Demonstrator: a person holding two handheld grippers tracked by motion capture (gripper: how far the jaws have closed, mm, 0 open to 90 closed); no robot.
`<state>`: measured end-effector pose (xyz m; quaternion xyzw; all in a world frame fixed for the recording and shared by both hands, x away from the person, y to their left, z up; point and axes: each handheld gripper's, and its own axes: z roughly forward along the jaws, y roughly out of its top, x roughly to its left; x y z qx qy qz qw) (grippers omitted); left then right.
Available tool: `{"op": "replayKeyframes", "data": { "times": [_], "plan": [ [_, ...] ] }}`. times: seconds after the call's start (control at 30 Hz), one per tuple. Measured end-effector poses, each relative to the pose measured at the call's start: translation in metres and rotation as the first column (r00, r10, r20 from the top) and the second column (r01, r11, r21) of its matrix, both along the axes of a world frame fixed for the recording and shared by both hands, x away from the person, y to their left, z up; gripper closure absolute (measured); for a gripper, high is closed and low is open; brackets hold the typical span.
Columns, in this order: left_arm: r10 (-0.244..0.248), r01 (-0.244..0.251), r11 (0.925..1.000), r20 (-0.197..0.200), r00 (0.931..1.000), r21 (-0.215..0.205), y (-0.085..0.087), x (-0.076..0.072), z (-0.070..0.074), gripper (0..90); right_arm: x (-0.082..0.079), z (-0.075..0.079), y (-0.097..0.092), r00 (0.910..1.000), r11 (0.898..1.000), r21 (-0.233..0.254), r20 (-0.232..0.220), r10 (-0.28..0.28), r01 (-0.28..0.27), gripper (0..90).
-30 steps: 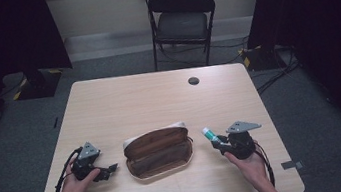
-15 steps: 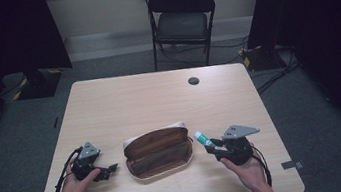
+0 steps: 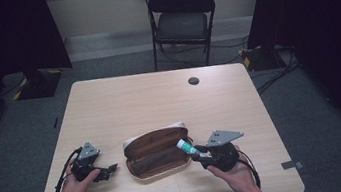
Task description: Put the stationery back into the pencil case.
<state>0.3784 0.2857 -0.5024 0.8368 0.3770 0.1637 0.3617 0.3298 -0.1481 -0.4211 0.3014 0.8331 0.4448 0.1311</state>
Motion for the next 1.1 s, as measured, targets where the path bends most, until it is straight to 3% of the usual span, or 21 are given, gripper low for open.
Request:
{"op": "replayKeyframes", "data": {
  "times": [0.43, 0.63, 0.83, 0.9, 1.1],
  "plan": [
    [0.000, 0.000, 1.0000, 0.000, 1.0000, 0.000, 0.000, 0.000, 0.000, 7.7, 0.005, 0.000, 0.043, 0.9941, 0.993, -0.042, -0.002, 0.109, -0.109, 66.0],
    [-0.001, 0.001, 1.0000, 0.000, 1.0000, 0.000, 0.000, 0.000, 0.000, 7.7, 0.018, 0.003, 0.064, 0.9894, 0.988, -0.061, -0.001, 0.145, -0.145, 66.0],
    [-0.001, 0.001, 1.0000, 0.000, 1.0000, 0.000, 0.000, 0.000, 0.000, 7.7, 0.026, -0.002, 0.090, 0.9840, 0.981, -0.072, -0.029, 0.176, -0.177, 66.0],
    [0.000, 0.000, 1.0000, 0.000, 1.0000, -0.001, 0.000, 0.000, 0.000, 7.7, 0.032, -0.005, 0.100, 0.9794, 0.979, -0.052, -0.051, 0.195, -0.198, 66.0],
    [-0.001, 0.001, 1.0000, 0.000, 1.0000, 0.000, 0.000, 0.000, 0.000, 7.7, 0.043, -0.011, 0.114, 0.9773, 0.976, -0.074, -0.068, 0.201, -0.206, 65.9]
  ]
}}
